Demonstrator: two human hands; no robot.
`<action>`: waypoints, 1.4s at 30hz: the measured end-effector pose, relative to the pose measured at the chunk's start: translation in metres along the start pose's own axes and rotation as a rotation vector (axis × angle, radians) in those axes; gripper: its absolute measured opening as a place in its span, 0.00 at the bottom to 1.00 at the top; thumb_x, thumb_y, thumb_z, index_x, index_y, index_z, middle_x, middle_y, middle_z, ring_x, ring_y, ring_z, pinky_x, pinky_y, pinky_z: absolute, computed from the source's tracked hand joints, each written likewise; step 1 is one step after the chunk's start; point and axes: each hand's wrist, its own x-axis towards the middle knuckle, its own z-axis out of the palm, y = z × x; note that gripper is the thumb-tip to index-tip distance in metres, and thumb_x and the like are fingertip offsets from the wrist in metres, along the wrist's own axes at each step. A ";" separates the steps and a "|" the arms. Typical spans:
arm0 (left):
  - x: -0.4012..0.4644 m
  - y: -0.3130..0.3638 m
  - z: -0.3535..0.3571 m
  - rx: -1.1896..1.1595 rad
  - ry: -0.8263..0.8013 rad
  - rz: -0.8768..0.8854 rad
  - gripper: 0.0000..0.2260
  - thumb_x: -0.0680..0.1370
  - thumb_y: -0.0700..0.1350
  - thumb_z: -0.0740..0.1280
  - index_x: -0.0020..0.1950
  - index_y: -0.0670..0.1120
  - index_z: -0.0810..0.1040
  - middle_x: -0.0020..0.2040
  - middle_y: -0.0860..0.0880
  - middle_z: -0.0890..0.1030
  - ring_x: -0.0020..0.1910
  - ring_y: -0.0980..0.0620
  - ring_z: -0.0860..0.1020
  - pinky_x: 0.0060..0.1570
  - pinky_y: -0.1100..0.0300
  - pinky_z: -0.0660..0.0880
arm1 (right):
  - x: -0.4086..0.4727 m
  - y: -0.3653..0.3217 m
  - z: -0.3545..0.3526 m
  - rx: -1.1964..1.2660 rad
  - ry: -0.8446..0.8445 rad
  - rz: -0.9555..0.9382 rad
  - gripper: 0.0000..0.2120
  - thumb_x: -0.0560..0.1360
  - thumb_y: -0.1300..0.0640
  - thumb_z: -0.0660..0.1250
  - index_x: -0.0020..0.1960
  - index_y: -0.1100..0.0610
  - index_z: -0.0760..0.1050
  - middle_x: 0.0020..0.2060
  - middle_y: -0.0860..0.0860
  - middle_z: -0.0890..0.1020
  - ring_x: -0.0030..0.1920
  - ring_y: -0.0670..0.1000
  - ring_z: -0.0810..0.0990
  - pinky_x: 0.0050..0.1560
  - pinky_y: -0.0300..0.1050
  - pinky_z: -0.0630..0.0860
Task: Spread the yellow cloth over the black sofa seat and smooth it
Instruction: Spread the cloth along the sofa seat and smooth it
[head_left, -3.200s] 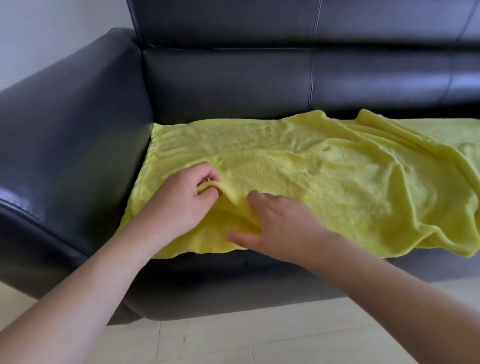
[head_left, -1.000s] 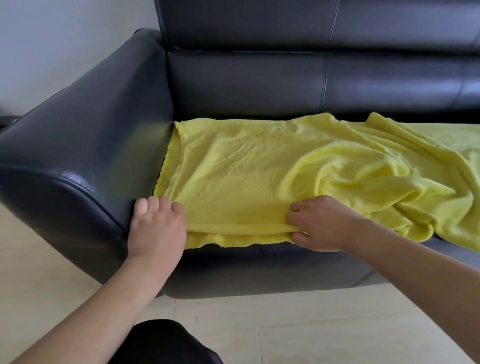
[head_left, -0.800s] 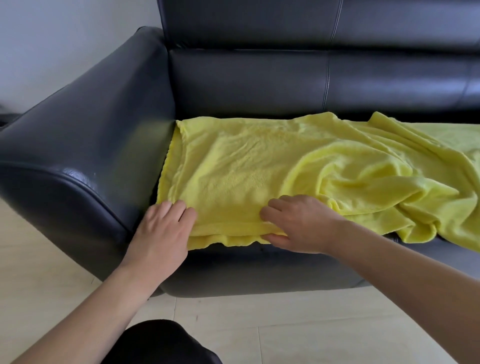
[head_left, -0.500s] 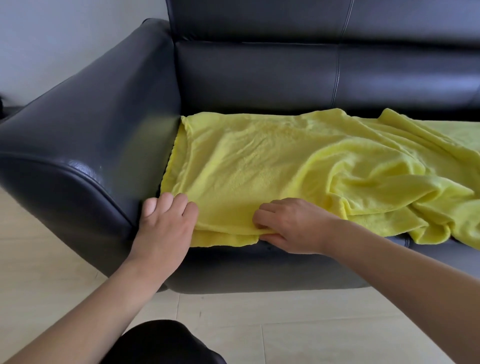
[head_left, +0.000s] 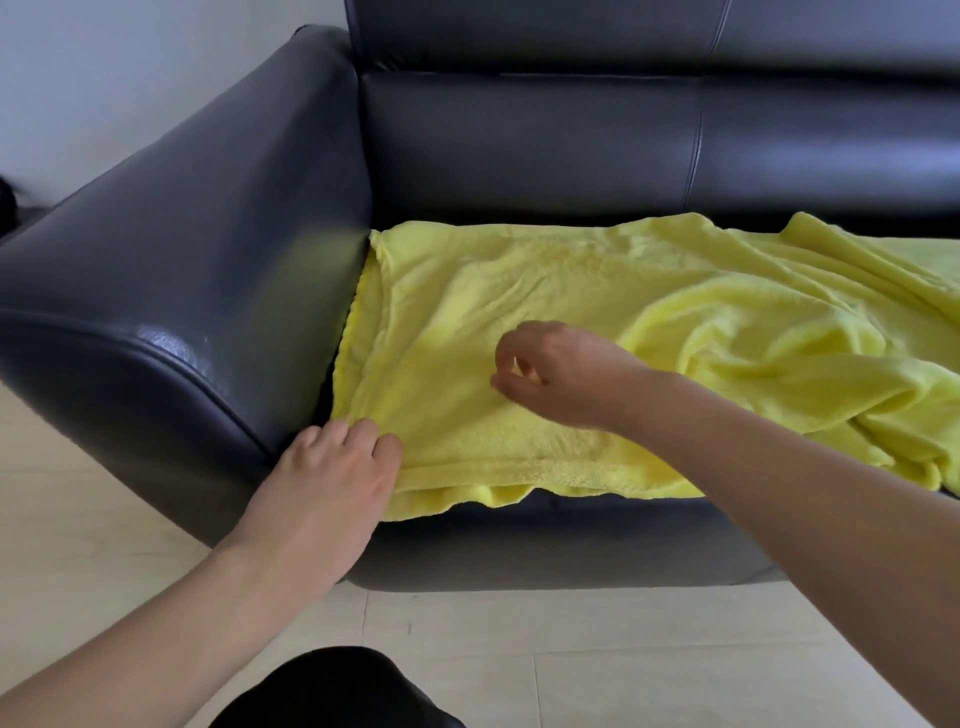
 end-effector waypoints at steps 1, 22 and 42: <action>-0.001 0.002 -0.006 -0.009 -0.069 0.006 0.14 0.57 0.29 0.65 0.37 0.43 0.72 0.31 0.45 0.69 0.27 0.45 0.70 0.27 0.53 0.69 | 0.007 0.003 0.004 -0.049 -0.003 0.021 0.12 0.79 0.42 0.57 0.55 0.48 0.71 0.49 0.45 0.74 0.51 0.48 0.73 0.54 0.45 0.72; 0.247 -0.062 0.029 -0.698 -0.085 -1.039 0.23 0.79 0.44 0.61 0.73 0.39 0.64 0.70 0.38 0.67 0.66 0.38 0.70 0.62 0.47 0.70 | 0.030 0.083 0.005 -0.103 0.038 0.500 0.28 0.81 0.40 0.49 0.78 0.51 0.53 0.76 0.51 0.57 0.76 0.55 0.55 0.74 0.54 0.53; 0.263 -0.088 0.073 0.447 -0.299 -0.389 0.17 0.81 0.41 0.53 0.69 0.46 0.72 0.65 0.45 0.70 0.60 0.46 0.71 0.48 0.56 0.68 | 0.166 0.136 -0.018 0.165 0.023 0.498 0.19 0.83 0.52 0.51 0.71 0.52 0.68 0.65 0.53 0.75 0.57 0.56 0.76 0.58 0.49 0.74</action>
